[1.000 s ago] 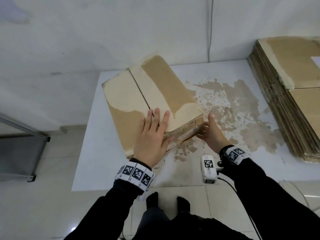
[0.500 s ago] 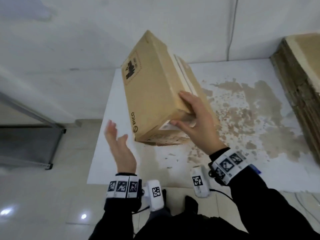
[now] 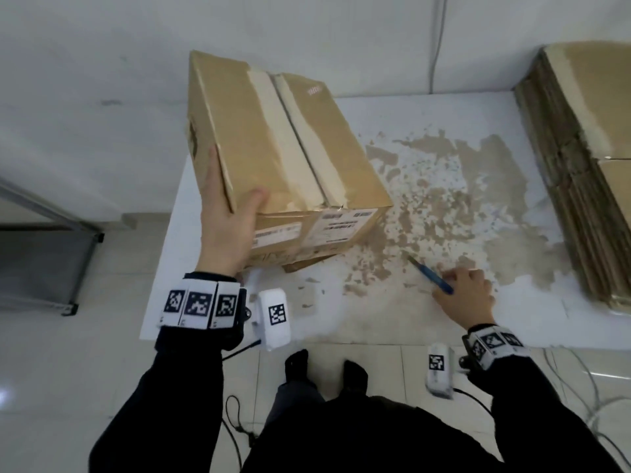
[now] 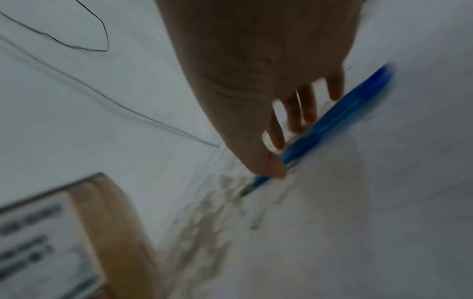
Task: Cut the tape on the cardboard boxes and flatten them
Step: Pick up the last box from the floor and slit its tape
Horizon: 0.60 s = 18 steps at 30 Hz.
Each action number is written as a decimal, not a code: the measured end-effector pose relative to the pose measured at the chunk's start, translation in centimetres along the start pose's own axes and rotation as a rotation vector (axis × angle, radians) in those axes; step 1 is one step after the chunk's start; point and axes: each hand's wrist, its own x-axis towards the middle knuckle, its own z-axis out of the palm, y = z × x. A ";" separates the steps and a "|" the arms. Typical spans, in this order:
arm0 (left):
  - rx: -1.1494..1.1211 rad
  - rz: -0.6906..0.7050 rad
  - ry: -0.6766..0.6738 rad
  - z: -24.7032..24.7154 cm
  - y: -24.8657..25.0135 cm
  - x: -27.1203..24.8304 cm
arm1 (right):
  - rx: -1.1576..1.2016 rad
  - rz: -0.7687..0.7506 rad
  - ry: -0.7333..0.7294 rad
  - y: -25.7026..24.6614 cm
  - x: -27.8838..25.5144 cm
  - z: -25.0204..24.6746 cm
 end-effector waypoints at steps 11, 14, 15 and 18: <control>-0.025 -0.011 0.024 -2.6 -0.8 -0.1 | 0.711 -0.362 0.054 -10.0 -1.9 -3.7; -0.147 -0.082 0.050 -5.4 -2.6 -0.4 | 0.777 -0.465 0.003 -15.1 -2.6 -4.3; -0.190 -0.104 0.049 -6.0 -3.3 -0.5 | 0.771 -0.491 -0.029 -16.6 -2.8 -4.2; -0.262 -0.167 0.043 -6.3 -5.7 -1.2 | 0.624 -0.551 0.010 -18.9 -3.1 -3.8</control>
